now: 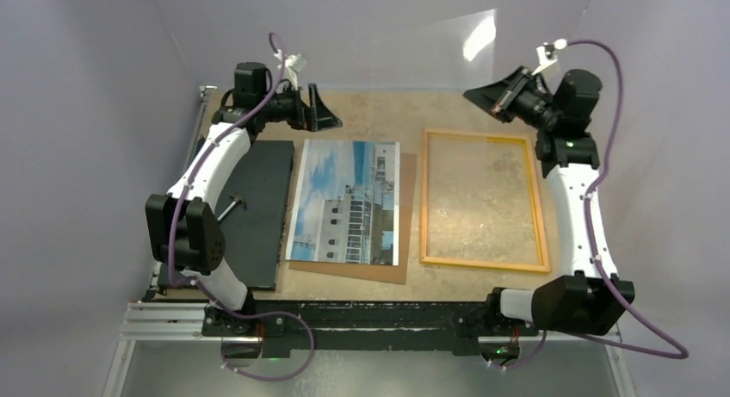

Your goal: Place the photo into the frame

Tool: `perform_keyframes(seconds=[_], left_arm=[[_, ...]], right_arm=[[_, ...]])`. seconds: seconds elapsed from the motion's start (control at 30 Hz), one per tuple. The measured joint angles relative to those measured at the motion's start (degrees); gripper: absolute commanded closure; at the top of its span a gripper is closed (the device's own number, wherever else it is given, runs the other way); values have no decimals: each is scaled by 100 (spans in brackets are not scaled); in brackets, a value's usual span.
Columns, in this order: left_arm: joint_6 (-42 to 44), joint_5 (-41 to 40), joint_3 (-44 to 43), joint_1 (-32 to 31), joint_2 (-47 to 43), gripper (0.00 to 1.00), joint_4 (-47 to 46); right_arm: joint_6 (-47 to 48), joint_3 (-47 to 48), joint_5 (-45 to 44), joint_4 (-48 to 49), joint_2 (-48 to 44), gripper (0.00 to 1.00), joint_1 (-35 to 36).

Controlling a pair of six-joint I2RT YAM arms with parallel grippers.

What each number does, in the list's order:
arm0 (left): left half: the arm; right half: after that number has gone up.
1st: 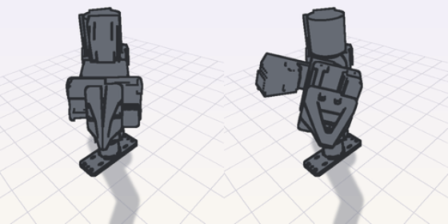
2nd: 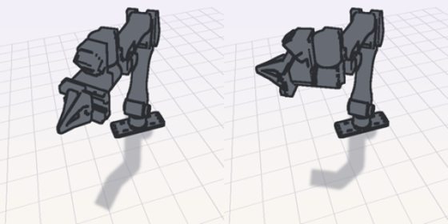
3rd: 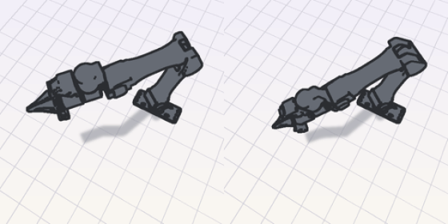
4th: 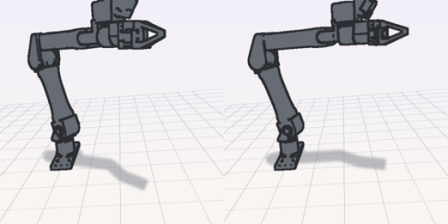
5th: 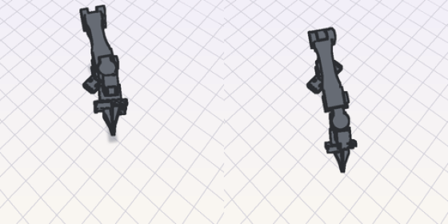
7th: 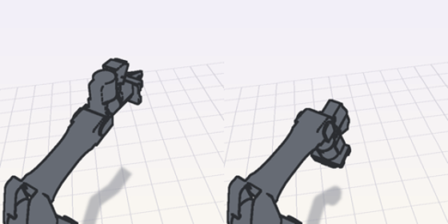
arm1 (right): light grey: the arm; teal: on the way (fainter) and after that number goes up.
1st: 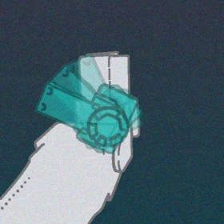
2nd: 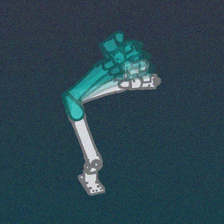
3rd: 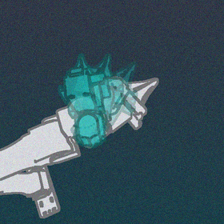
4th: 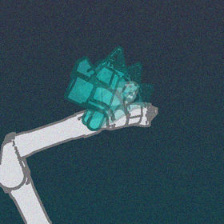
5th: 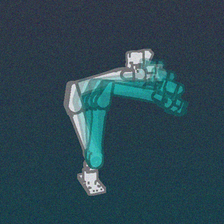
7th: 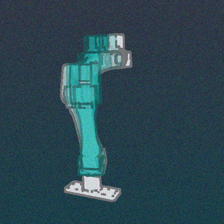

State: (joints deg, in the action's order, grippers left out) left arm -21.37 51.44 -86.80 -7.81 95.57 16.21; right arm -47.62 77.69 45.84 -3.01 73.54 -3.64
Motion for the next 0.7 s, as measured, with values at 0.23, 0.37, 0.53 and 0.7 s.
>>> perform_keyframes(seconds=[0.23,0.37,0.53,0.7], left_arm=[[1204,-1233,-22,-1200,387,5,1049],[1506,-1631,-275,-2155,1156,4,1224],[1755,-2116,-684,-3018,2164,4,1268],[1777,-2396,-1150,-3460,2896,4,1220]], right_arm=[[588,1010,-1567,-1392,0,100,-730],[874,1285,-2465,-1840,-116,100,-728],[1062,1296,-3335,-2284,-262,100,-728],[1268,1314,-4098,-2636,-358,100,-730]])
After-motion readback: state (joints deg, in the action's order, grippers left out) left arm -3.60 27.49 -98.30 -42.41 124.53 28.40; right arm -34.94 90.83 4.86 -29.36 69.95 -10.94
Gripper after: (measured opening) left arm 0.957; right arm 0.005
